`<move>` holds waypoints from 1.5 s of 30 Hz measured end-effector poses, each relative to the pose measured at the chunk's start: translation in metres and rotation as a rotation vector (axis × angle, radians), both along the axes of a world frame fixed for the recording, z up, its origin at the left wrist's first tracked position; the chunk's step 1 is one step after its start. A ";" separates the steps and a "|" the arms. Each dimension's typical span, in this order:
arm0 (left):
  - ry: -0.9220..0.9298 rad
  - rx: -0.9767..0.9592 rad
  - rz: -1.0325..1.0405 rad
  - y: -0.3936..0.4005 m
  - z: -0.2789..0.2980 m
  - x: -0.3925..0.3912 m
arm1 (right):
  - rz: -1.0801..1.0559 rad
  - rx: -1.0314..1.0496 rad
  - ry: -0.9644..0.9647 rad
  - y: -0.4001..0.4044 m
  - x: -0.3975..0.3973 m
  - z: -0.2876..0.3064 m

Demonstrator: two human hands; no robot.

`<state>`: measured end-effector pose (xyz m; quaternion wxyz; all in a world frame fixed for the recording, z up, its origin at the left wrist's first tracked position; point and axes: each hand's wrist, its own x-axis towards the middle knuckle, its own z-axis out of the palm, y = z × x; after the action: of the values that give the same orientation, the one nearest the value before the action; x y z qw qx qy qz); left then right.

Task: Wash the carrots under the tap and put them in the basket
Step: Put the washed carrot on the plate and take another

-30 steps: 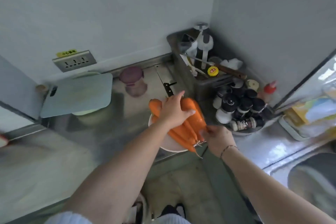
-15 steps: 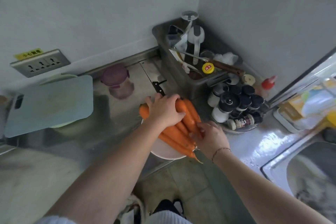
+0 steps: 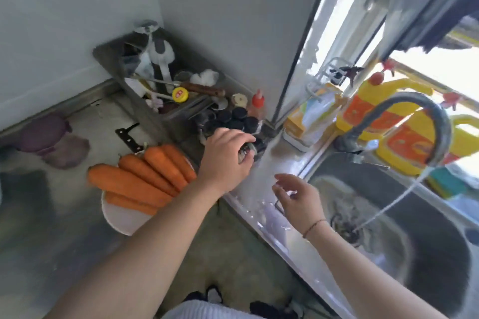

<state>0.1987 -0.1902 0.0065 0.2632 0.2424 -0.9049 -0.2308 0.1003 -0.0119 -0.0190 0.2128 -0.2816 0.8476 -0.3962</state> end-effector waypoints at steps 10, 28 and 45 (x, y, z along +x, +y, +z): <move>-0.359 0.421 -0.374 0.162 -0.011 -0.172 | -0.821 -0.767 -1.026 0.153 -0.129 0.011; -0.156 1.756 -0.044 0.210 -0.057 -0.284 | -0.408 -0.163 -0.661 0.157 -0.251 -0.013; -0.082 1.579 0.129 0.199 -0.059 -0.309 | 0.082 0.217 0.260 0.109 -0.304 -0.009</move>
<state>-0.1099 0.0088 -0.0527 -0.0072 0.4176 -0.4670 -0.7794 -0.2037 0.0967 -0.0283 0.1464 -0.3400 0.8936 -0.2539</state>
